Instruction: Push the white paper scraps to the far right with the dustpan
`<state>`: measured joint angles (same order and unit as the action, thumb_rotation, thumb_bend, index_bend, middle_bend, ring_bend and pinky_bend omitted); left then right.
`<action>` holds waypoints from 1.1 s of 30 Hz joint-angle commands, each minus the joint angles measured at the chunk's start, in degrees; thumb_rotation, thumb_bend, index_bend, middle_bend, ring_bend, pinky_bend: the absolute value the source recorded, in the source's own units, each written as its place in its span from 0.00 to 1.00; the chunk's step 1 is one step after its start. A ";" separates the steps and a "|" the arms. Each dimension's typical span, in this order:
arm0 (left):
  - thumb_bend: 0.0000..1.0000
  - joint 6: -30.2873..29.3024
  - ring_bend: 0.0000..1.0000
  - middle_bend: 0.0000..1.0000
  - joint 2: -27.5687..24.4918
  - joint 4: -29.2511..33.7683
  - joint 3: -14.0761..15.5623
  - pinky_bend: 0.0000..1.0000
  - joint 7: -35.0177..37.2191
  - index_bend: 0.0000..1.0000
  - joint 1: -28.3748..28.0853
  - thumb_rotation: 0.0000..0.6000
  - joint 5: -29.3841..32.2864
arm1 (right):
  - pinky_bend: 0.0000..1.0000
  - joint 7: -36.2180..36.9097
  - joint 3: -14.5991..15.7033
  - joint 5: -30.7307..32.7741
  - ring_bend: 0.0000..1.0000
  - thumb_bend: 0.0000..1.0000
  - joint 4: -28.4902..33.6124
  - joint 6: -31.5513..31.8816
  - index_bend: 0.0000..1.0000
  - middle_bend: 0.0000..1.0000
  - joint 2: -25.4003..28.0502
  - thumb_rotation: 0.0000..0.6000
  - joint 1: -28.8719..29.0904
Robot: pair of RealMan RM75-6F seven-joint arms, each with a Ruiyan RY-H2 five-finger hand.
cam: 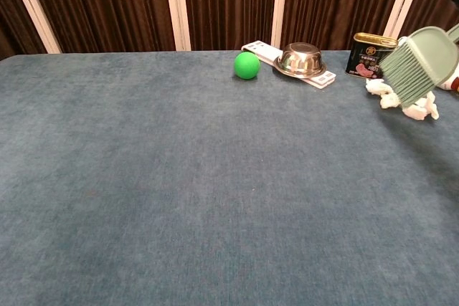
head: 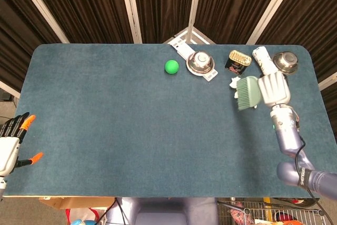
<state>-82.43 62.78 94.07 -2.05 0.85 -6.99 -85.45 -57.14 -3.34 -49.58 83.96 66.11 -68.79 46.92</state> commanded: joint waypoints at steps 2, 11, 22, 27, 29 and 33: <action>0.00 -0.37 0.00 0.00 0.10 0.02 0.18 0.00 0.18 0.00 0.14 1.00 -0.47 | 0.95 3.58 0.65 -4.38 1.00 0.61 11.14 3.90 0.83 0.96 3.12 1.00 -3.51; 0.00 -0.40 0.00 0.00 0.48 -0.31 0.07 0.00 -0.53 0.00 0.21 1.00 -0.07 | 0.95 6.52 1.97 -9.00 1.00 0.61 21.89 7.83 0.83 0.96 -1.67 1.00 -7.55; 0.00 -1.04 0.00 0.00 0.83 -0.61 0.28 0.00 -1.84 0.00 0.47 1.00 -0.55 | 0.95 3.46 2.81 -10.19 1.00 0.61 20.77 9.35 0.81 0.96 -11.95 1.00 -9.10; 0.00 -1.36 0.00 0.00 0.80 -0.68 0.22 0.00 -1.66 0.00 0.66 1.00 -0.47 | 0.94 2.37 2.58 -10.02 0.99 0.61 17.88 9.78 0.67 0.96 -14.94 1.00 -9.59; 0.00 -1.26 0.00 0.00 0.71 -0.73 0.17 0.00 -1.46 0.00 0.66 1.00 -0.28 | 0.92 1.91 2.75 -9.78 0.97 0.58 16.94 9.90 0.56 0.96 -15.17 1.00 -9.98; 0.00 -1.15 0.00 0.00 0.66 -0.81 0.14 0.00 -1.33 0.00 0.65 1.00 -0.18 | 0.86 -0.29 2.88 -8.35 0.89 0.42 16.31 10.47 0.22 0.88 -15.02 1.00 -10.63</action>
<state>-83.59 63.44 93.27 -1.91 -0.48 -6.34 -85.63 -56.67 -0.54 -58.43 100.54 76.28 -83.84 36.58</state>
